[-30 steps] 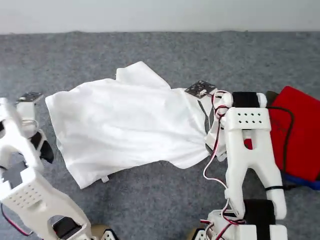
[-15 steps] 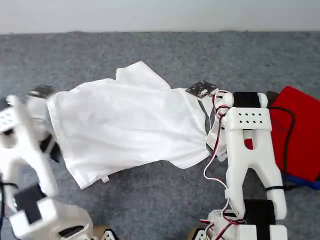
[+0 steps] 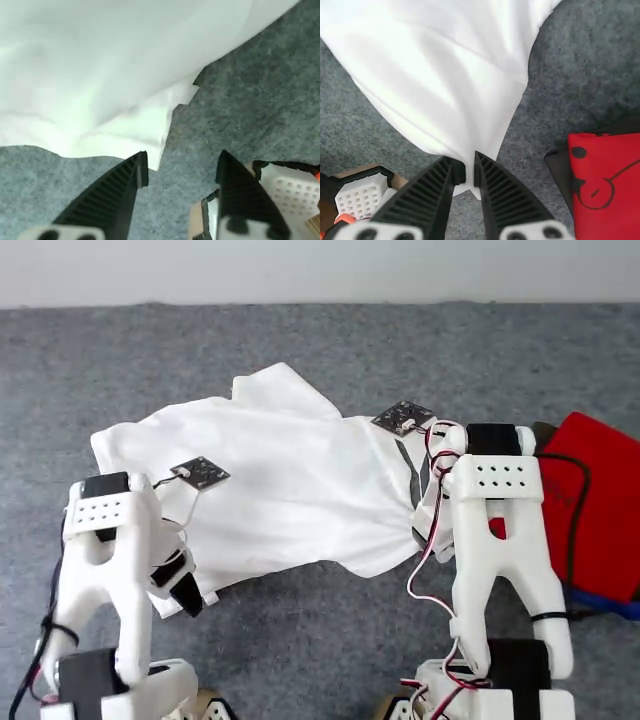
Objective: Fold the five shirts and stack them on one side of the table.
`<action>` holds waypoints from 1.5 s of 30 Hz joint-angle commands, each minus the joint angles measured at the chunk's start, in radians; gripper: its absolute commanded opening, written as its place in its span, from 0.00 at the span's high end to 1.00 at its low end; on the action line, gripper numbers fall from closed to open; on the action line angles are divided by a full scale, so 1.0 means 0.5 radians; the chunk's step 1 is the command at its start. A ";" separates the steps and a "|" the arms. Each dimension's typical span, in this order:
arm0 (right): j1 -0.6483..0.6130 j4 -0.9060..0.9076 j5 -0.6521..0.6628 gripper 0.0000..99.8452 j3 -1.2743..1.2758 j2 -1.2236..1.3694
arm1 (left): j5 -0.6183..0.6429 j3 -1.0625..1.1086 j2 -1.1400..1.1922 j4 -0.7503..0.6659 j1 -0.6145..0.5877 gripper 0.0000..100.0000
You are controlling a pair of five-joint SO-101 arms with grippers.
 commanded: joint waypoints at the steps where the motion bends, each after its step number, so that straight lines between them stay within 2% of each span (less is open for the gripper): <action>1: 0.023 0.008 0.009 0.99 -0.012 -0.091 | -0.037 -0.020 0.147 -0.160 -0.028 0.77; 4: 0.029 0.008 0.015 0.99 -0.012 -0.091 | -0.040 -0.087 0.325 -0.261 -0.071 0.77; 11: 0.032 0.008 0.018 0.99 -0.012 -0.091 | -0.040 -0.265 0.727 -0.298 -0.120 0.78; 16: 0.026 0.008 0.018 0.99 -0.018 -0.091 | -0.037 -0.293 1.028 -0.362 -0.061 0.86; 20: 0.026 0.054 0.018 0.99 -0.077 -0.115 | -0.040 -0.364 1.099 -0.301 0.018 0.99; 22: 0.026 0.094 0.021 0.99 -0.178 -0.167 | -0.037 -0.431 1.071 -0.215 0.040 0.98; 26: 0.032 0.176 0.021 0.99 -0.439 -0.256 | -0.006 -0.582 0.804 -0.055 0.034 0.99; 34: 0.035 0.219 0.021 0.99 -0.945 -0.333 | 0.061 -0.882 -0.157 0.150 0.021 0.99; 40: 0.035 0.207 0.018 0.99 -1.396 -0.351 | 0.061 -1.109 -0.690 0.147 0.021 0.99; 45: 0.035 0.103 0.018 0.99 -1.801 -0.348 | 0.061 -1.358 -0.911 0.043 0.006 0.99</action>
